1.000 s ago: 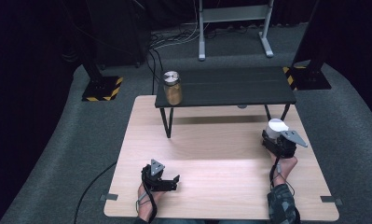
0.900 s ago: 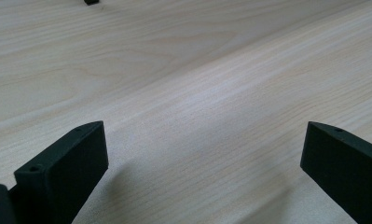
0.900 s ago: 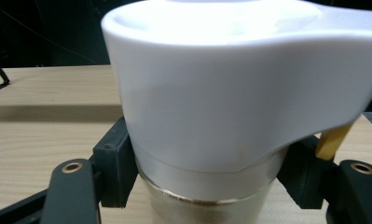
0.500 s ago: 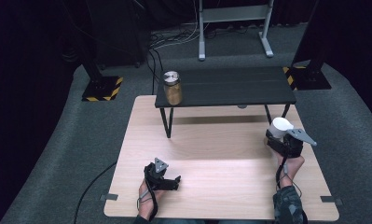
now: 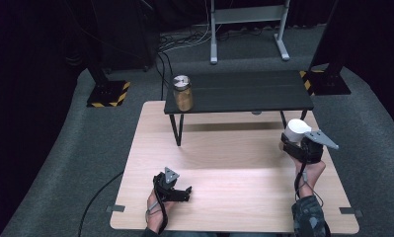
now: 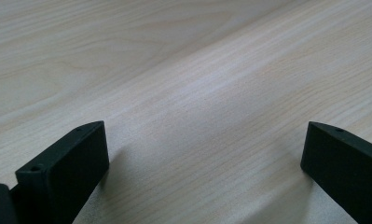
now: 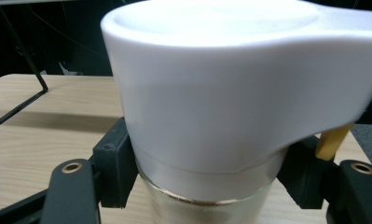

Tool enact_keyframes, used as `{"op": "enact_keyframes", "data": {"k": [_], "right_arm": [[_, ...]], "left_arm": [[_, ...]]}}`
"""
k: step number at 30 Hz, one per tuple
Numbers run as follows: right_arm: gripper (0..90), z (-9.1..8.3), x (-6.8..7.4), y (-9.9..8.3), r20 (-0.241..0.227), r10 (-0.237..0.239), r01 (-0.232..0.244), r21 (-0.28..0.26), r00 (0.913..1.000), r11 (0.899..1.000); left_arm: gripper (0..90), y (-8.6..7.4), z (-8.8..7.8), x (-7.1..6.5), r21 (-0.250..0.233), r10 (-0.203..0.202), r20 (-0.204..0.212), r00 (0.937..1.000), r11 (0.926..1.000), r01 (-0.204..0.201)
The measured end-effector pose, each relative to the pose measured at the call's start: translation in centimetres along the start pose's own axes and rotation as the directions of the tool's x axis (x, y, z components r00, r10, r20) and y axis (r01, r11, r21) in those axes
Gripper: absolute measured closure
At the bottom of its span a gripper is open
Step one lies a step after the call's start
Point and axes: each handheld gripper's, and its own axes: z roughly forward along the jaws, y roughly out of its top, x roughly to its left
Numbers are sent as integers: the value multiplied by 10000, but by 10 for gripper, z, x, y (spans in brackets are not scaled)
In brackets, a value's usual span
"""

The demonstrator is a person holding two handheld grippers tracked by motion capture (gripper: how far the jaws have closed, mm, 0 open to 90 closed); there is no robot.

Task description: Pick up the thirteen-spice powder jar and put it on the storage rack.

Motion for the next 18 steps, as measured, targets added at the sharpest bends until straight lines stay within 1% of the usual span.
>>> {"op": "enact_keyframes", "data": {"k": [6,7,18], "right_arm": [[297,-5,4,11,-82,-166,166,-5,9998,9999],[297,-7,5,14,-109,-192,192,-30,9998,9998],[297,-15,10,33,-198,-504,505,32,9985,9987]], "left_arm": [[2,0,0,1,29,2,61,10000,10000,-2],[2,1,0,3,82,36,123,9999,10000,-37],[7,0,0,3,21,-1,175,9998,10000,1]]}}
